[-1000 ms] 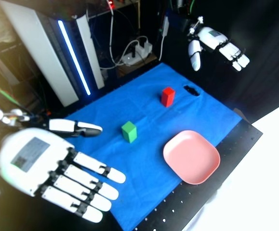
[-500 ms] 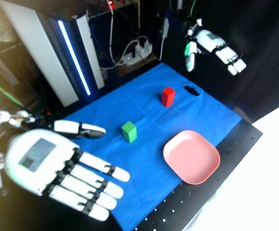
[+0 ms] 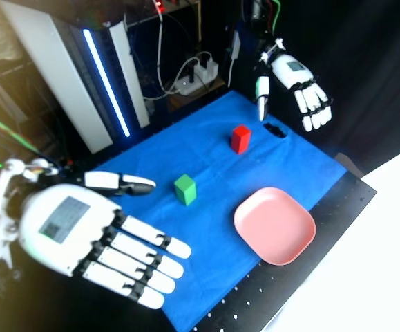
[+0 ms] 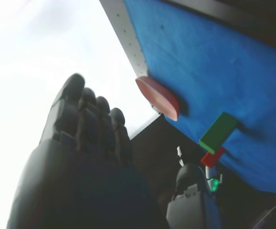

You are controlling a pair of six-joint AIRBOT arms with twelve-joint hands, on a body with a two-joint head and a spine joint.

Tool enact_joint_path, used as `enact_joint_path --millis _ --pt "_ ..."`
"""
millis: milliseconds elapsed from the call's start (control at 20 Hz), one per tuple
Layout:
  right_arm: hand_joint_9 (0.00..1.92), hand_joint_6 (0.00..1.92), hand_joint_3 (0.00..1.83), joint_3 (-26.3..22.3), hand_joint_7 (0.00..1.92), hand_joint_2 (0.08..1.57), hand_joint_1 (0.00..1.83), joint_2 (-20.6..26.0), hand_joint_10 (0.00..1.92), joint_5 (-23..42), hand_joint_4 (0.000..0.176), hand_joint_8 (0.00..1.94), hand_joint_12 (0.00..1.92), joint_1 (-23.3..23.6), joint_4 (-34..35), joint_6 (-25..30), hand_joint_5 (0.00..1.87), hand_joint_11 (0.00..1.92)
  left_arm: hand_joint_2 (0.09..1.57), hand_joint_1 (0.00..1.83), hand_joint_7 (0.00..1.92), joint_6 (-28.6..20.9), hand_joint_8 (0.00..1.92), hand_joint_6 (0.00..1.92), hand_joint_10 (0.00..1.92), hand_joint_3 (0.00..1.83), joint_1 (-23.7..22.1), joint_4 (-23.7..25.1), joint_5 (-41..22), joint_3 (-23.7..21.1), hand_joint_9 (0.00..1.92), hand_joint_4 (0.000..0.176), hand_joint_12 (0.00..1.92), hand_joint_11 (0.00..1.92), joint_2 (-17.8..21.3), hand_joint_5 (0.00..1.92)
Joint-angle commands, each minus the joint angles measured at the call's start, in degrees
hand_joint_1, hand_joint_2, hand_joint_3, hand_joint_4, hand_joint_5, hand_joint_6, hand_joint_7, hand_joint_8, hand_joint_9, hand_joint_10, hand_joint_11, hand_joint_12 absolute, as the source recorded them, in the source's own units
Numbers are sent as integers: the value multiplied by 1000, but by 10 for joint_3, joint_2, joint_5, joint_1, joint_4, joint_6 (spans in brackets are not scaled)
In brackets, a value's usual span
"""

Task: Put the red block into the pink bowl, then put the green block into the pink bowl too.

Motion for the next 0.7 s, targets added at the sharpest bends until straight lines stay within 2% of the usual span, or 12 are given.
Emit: enact_joint_path --millis 0,50,150,250,300,350,400,450,500,550,600,650 --pt "54 1 2 3 86 980 1 1 5 69 69 1 156 5 3 0 74 4 1013 528 333 -1 2 1 1 0 -7 11 -70 6 257 52 513 0 -3 316" --pt "61 0 0 3 93 967 0 1 5 69 81 3 174 5 3 0 72 0 1014 541 340 -5 2 3 2 0 -10 10 -75 5 263 38 536 0 -3 328" --pt "54 0 0 4 83 971 0 1 1 69 93 0 175 5 3 0 68 0 1014 527 346 -23 2 0 2 0 -10 10 -84 5 269 47 521 0 -4 307" --pt "60 2 2 5 88 980 3 -1 2 69 87 1 192 5 2 0 79 0 1014 518 335 -28 1 0 1 0 -10 10 -90 5 254 41 484 0 -4 291" --pt "95 2 2 5 102 973 0 -2 6 69 86 2 377 5 2 0 94 0 1020 480 341 -29 3 0 3 3 -10 10 -91 4 258 37 479 0 -4 275" --pt "103 1 1 6 108 971 0 -3 3 69 89 1 499 5 1 0 98 0 1021 487 342 -29 2 4 3 2 -10 10 -91 2 236 54 415 0 -4 295" --pt "78 0 0 6 85 964 0 -3 0 69 96 0 496 5 1 0 87 0 1022 487 347 -29 2 3 6 0 -10 10 -93 1 255 45 489 0 -4 303" --pt "52 0 7 6 75 998 0 -3 5 69 80 1 372 5 1 0 84 0 1018 490 348 -29 1 1 5 0 -10 10 -95 0 244 52 436 0 -4 301" --pt "56 1 3 6 83 994 0 -3 6 69 71 2 365 5 1 0 88 0 1022 504 354 -30 3 1 4 1 -10 11 -96 -1 243 54 421 0 -4 302" --pt "56 1 3 6 83 994 0 -3 6 69 71 2 365 5 1 0 88 0 1022 504 354 -33 3 1 4 1 -10 13 -98 -2 243 54 421 0 -4 302" --pt "25 2 4 6 64 1011 0 -3 5 69 69 3 252 5 1 0 63 0 1010 500 349 -39 2 1 4 0 -10 15 -101 -3 241 50 452 0 -4 311" --pt "13 0 4 7 46 1014 0 -4 1 69 75 0 237 5 1 0 54 0 1011 483 366 -44 4 1 7 0 -10 18 -104 -4 259 52 489 0 -4 314"
